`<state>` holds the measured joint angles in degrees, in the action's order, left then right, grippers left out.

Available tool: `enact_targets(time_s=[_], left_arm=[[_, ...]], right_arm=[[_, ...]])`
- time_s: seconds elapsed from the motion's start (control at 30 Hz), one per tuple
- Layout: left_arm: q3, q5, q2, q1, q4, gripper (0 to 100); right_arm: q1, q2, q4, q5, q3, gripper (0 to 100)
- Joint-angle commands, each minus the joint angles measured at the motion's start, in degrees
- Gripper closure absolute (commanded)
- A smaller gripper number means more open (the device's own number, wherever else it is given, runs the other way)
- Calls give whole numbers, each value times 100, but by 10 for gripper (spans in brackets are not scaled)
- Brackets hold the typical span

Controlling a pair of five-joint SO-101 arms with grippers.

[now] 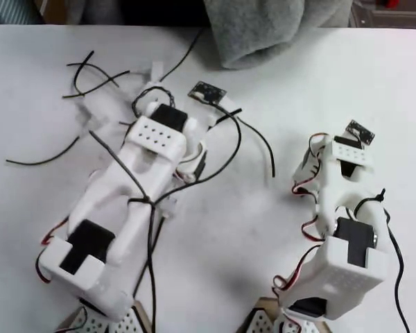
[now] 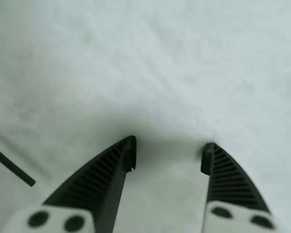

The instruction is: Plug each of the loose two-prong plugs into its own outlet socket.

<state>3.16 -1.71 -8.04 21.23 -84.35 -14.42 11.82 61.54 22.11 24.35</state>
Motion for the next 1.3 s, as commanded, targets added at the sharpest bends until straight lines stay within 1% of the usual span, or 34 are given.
enact_targets(time_s=[0.0, 0.27, 0.5, 0.7, 0.83, 1.07, 1.17, 1.27], left_arm=[[0, -62, 22, 22, 158, 976], [844, -62, 57, 13, 905, 976], [835, -62, 66, 13, 932, 976], [826, -53, 75, -110, 1169, 976], [756, 141, 110, -145, 1108, 976], [774, 185, 1191, -154, 1055, 976], [985, 193, 1305, -171, 1116, 976], [1530, 193, 1262, -163, 1459, 976]], right_arm=[[-145, 22, -154, -44, -193, 774], [-145, 22, -154, -44, -193, 774], [-145, 22, -154, -44, -193, 774], [-145, 22, -163, -44, -193, 774], [-145, 22, -163, -44, -193, 774], [-31, 22, -171, -53, -202, 773], [-48, 22, -171, -53, -202, 773], [-48, 22, -163, -53, -202, 773]])
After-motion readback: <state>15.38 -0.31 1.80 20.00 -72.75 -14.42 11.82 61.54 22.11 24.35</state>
